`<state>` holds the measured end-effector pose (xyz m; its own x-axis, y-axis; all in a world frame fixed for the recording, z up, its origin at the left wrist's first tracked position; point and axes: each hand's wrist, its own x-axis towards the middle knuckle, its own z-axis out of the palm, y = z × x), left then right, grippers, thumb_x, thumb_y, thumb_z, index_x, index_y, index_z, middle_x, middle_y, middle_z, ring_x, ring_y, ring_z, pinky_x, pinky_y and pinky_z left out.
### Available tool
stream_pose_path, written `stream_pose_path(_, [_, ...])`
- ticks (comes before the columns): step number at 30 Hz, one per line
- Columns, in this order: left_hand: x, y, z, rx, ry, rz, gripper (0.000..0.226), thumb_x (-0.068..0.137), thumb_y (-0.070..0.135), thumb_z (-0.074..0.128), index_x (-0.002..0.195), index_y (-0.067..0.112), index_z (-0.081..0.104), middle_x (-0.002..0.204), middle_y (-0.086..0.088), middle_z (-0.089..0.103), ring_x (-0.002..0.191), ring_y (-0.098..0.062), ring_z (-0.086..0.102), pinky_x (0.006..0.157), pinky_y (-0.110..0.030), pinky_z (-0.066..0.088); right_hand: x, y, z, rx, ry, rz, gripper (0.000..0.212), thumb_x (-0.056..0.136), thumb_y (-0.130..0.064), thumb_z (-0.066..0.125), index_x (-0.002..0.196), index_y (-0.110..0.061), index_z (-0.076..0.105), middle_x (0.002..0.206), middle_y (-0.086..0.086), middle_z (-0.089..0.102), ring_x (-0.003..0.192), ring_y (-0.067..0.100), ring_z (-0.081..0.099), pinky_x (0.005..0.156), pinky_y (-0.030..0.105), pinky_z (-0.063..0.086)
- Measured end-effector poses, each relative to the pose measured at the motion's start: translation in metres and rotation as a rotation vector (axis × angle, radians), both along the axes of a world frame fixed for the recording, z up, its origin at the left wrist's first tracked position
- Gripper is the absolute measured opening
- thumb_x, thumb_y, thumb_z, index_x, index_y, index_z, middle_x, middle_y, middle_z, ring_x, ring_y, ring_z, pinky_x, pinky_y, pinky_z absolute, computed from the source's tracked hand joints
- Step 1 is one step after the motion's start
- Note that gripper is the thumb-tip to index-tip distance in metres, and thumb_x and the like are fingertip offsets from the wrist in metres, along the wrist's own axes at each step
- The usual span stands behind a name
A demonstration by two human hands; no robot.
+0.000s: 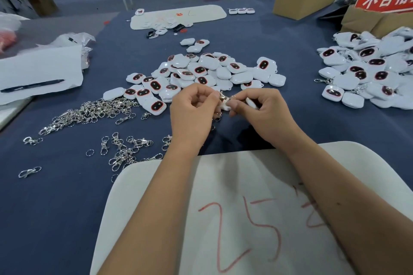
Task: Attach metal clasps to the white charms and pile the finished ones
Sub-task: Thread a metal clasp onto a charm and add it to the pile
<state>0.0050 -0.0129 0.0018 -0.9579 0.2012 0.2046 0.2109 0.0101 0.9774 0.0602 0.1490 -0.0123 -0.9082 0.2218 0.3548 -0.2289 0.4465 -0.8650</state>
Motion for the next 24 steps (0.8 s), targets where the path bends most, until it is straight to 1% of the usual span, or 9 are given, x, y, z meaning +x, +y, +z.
stream_pose_path(2, [-0.002, -0.001, -0.001, 0.002, -0.045, 0.019, 0.01, 0.09, 0.008, 0.067, 0.081, 0.01, 0.07, 0.074, -0.012, 0.072, 0.062, -0.012, 0.063, 0.061, -0.026, 0.055, 0.001, 0.002, 0.001, -0.037, 0.01, -0.032, 0.017, 0.095, -0.019, 0.075, 0.078, -0.021, 0.076, 0.072, -0.005, 0.072, 0.058, 0.006, 0.048, 0.06, 0.02, 0.038])
stream_pose_path(5, [0.0, 0.0, -0.004, -0.059, 0.012, 0.041, 0.006, 0.087, 0.01, 0.068, 0.085, 0.015, 0.069, 0.081, -0.005, 0.072, 0.071, -0.01, 0.064, 0.07, -0.026, 0.055, 0.001, 0.002, 0.001, -0.096, 0.031, -0.08, 0.017, 0.095, -0.015, 0.073, 0.079, -0.02, 0.075, 0.071, -0.009, 0.07, 0.057, 0.003, 0.05, 0.061, 0.013, 0.039])
stream_pose_path(7, [0.001, 0.001, -0.004, -0.131, 0.141, 0.086, 0.01, 0.086, 0.013, 0.072, 0.09, 0.022, 0.069, 0.088, 0.008, 0.07, 0.081, -0.005, 0.063, 0.076, -0.018, 0.051, 0.001, 0.001, 0.001, -0.068, 0.057, -0.126, 0.016, 0.097, -0.013, 0.071, 0.082, -0.019, 0.074, 0.074, -0.002, 0.071, 0.062, 0.011, 0.056, 0.066, 0.023, 0.045])
stream_pose_path(9, [0.002, 0.002, -0.003, -0.194, 0.238, 0.071, 0.009, 0.087, 0.017, 0.075, 0.09, 0.025, 0.07, 0.091, 0.01, 0.069, 0.086, -0.007, 0.063, 0.078, -0.019, 0.05, 0.0, -0.002, -0.001, 0.024, 0.05, -0.141, 0.013, 0.096, -0.013, 0.071, 0.085, -0.016, 0.074, 0.074, 0.007, 0.07, 0.071, 0.027, 0.058, 0.07, 0.036, 0.049])
stream_pose_path(11, [0.002, 0.003, -0.004, -0.254, 0.287, 0.019, 0.007, 0.087, 0.017, 0.076, 0.084, 0.022, 0.072, 0.087, 0.008, 0.069, 0.083, -0.01, 0.062, 0.075, -0.017, 0.047, 0.0, -0.006, -0.001, 0.151, 0.064, -0.135, 0.011, 0.095, -0.01, 0.072, 0.086, -0.015, 0.076, 0.069, -0.008, 0.066, 0.065, 0.013, 0.053, 0.064, 0.026, 0.042])
stream_pose_path(12, [0.002, 0.004, -0.004, -0.275, 0.298, -0.002, 0.008, 0.086, 0.015, 0.076, 0.081, 0.02, 0.072, 0.084, 0.007, 0.069, 0.08, -0.008, 0.061, 0.072, -0.014, 0.044, 0.001, -0.007, 0.0, 0.208, 0.084, -0.131, 0.011, 0.094, -0.008, 0.071, 0.087, -0.014, 0.076, 0.071, -0.011, 0.067, 0.067, 0.01, 0.054, 0.065, 0.022, 0.04])
stream_pose_path(16, [0.002, 0.005, -0.005, -0.302, 0.276, -0.034, 0.011, 0.087, 0.013, 0.075, 0.078, 0.017, 0.07, 0.071, 0.011, 0.064, 0.068, -0.001, 0.055, 0.065, -0.009, 0.04, 0.001, -0.009, 0.001, 0.283, 0.153, -0.134, 0.01, 0.092, -0.003, 0.071, 0.087, -0.009, 0.077, 0.08, -0.005, 0.072, 0.074, 0.01, 0.059, 0.069, 0.022, 0.043])
stream_pose_path(21, [0.0, 0.005, -0.007, -0.328, 0.298, -0.05, 0.014, 0.086, 0.012, 0.073, 0.075, 0.019, 0.068, 0.07, 0.009, 0.064, 0.067, -0.008, 0.057, 0.062, -0.01, 0.04, 0.001, -0.008, 0.002, 0.22, 0.144, -0.104, 0.009, 0.093, -0.003, 0.071, 0.088, -0.008, 0.076, 0.083, 0.0, 0.074, 0.08, 0.02, 0.065, 0.076, 0.038, 0.051])
stream_pose_path(24, [0.001, 0.005, -0.008, -0.325, 0.264, -0.08, 0.015, 0.084, 0.011, 0.072, 0.072, 0.02, 0.068, 0.067, 0.008, 0.063, 0.06, -0.004, 0.051, 0.059, -0.014, 0.041, 0.001, -0.007, 0.002, 0.172, 0.135, -0.083, 0.008, 0.095, -0.005, 0.071, 0.09, -0.009, 0.075, 0.082, 0.006, 0.073, 0.081, 0.03, 0.063, 0.077, 0.046, 0.051])
